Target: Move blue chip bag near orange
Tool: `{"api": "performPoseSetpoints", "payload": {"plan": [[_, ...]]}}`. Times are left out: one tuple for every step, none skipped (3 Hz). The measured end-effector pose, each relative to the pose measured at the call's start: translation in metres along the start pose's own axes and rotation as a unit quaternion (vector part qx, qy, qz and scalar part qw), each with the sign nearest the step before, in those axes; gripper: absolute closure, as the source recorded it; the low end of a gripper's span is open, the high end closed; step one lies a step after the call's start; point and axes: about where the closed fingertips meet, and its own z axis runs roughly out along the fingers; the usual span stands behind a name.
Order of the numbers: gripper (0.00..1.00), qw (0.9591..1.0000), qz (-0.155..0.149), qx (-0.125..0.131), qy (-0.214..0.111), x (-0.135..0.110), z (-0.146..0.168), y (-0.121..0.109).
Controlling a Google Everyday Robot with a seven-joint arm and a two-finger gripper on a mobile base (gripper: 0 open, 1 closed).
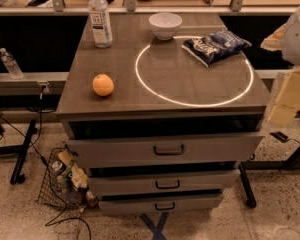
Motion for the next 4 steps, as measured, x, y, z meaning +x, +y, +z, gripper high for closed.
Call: {"api": "performPoseSetpoints", "payload": {"plan": [[0.0, 1.0, 0.0, 0.0, 0.0, 0.0, 0.0, 0.0], [0.0, 0.9998, -0.013, 0.01, -0.01, -0.004, 0.013, -0.033], [0.0, 0.999, -0.019, 0.032, -0.024, -0.009, 0.034, -0.078], [0.0, 0.9971, 0.008, 0.06, -0.046, -0.011, 0.059, -0.136]]}}
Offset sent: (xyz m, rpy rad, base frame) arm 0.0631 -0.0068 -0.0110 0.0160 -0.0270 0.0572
